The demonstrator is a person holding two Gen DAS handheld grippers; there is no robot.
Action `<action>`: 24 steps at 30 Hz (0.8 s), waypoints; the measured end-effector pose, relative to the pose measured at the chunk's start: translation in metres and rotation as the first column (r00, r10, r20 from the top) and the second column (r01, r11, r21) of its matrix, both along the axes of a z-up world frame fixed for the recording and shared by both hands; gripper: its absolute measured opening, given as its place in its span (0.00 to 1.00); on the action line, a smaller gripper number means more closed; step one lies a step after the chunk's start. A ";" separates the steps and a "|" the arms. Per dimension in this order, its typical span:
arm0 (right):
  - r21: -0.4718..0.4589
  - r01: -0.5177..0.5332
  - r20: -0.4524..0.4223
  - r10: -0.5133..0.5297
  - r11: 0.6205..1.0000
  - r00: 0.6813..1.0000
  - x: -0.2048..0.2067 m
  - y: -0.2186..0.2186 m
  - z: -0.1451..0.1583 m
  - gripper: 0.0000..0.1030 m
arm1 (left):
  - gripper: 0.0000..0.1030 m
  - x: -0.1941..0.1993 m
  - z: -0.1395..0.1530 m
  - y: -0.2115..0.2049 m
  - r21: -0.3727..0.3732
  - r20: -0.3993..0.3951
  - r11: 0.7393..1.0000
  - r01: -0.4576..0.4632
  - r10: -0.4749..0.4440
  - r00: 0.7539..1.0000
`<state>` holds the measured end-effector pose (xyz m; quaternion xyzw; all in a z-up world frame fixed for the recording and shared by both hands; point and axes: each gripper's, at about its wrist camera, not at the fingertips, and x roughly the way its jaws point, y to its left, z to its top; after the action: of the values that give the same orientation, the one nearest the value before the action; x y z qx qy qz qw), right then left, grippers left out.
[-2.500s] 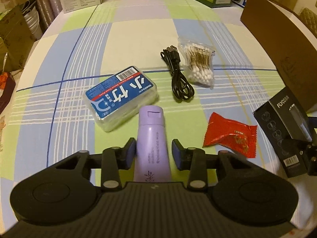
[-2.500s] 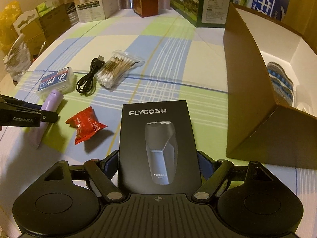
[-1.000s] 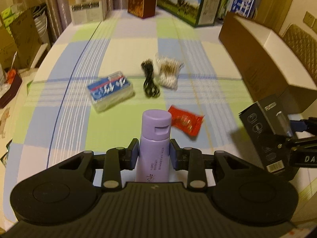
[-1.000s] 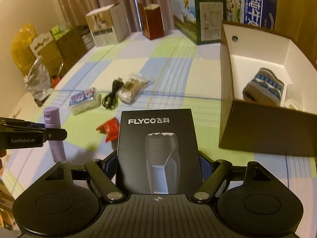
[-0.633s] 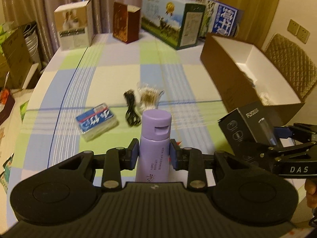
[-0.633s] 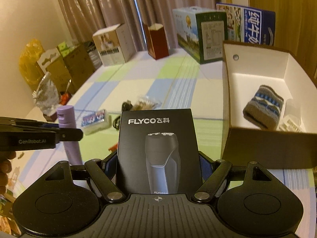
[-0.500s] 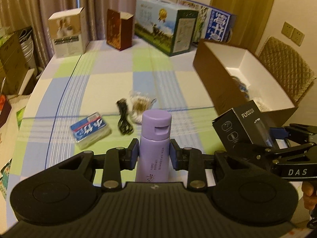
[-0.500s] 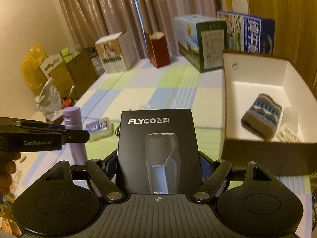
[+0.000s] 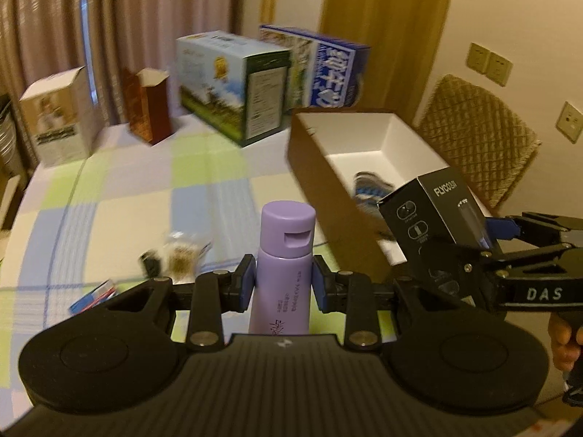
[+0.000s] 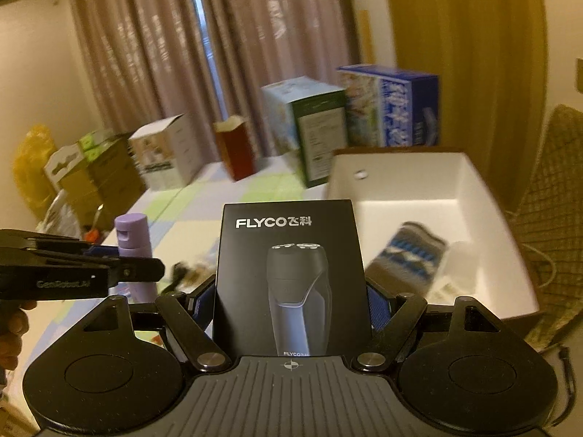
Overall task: Organize objects
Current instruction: 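Carry the shaver box and purple bottle with both tools over the open box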
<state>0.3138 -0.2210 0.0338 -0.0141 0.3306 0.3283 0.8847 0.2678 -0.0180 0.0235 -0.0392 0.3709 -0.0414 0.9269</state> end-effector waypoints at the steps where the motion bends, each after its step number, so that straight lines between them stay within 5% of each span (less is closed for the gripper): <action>1: 0.000 0.013 0.001 -0.013 1.000 1.000 0.007 -0.005 0.001 0.74 | 0.27 0.006 0.002 -0.006 -0.004 0.005 1.000 0.012 -0.012 1.000; 14: 0.018 0.115 -0.007 -0.115 0.993 0.993 0.115 -0.054 0.004 0.74 | 0.27 0.108 0.011 -0.080 -0.028 0.035 0.992 0.121 -0.120 0.992; 24: 0.010 0.131 -0.065 -0.130 0.991 0.989 0.197 -0.049 -0.022 0.74 | 0.27 0.196 -0.012 -0.103 -0.029 -0.016 0.993 0.115 -0.116 0.993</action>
<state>0.5106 -0.2695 0.0119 0.0241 0.3566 0.2724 0.8934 0.4634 -0.1210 0.0110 -0.0310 0.3802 -0.0999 0.9190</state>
